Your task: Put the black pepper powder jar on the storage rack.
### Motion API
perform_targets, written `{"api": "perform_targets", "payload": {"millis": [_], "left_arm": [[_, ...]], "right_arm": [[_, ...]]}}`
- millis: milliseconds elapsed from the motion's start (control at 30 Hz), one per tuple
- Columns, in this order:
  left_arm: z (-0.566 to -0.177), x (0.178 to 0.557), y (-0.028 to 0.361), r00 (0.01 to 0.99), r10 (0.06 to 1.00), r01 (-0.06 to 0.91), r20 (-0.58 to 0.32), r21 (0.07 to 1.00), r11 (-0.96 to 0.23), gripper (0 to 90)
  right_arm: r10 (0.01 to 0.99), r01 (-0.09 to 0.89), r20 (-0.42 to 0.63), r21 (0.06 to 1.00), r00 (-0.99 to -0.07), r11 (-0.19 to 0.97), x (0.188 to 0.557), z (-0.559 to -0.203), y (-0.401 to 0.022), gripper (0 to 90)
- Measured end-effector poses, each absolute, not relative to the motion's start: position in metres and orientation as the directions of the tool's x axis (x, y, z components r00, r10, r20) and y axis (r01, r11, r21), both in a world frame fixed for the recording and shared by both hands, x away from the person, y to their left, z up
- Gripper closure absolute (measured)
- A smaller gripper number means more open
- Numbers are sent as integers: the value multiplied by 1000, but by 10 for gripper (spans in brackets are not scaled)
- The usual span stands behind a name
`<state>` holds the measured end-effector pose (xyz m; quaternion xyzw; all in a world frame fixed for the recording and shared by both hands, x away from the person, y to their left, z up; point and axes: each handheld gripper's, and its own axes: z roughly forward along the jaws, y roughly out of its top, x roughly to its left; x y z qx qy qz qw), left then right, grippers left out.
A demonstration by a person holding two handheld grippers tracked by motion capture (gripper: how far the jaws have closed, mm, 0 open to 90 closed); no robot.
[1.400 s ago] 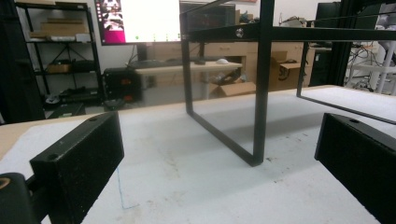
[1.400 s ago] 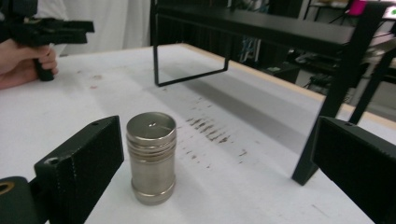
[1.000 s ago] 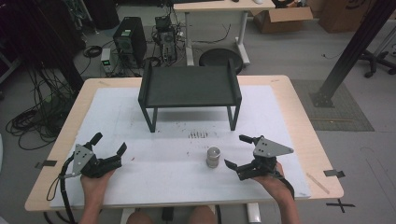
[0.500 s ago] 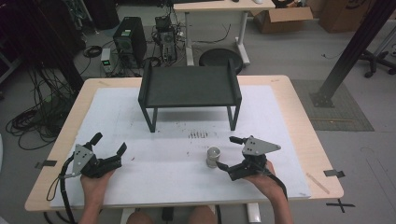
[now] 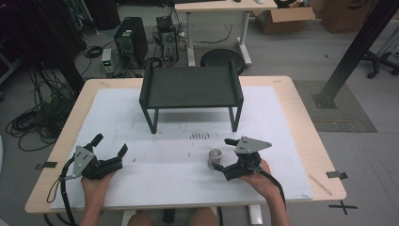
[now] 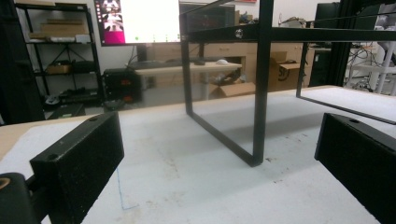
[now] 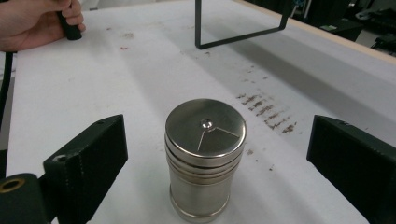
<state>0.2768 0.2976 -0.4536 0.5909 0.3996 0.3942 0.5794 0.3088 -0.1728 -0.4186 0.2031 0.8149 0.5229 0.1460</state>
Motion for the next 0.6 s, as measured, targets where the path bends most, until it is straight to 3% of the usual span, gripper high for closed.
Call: {"api": "perform_targets", "payload": {"millis": [167,600], "left_arm": [[-454,277,298,370,929,15,3,1000,-9,17],[-454,277,298,370,929,15,4,1000,-10,17]], "right_arm": [[478,191,-23,899,-878,394,310,-422,-169,64],[454,196,-26,878,-891,436,312,-426,-162,196]]}}
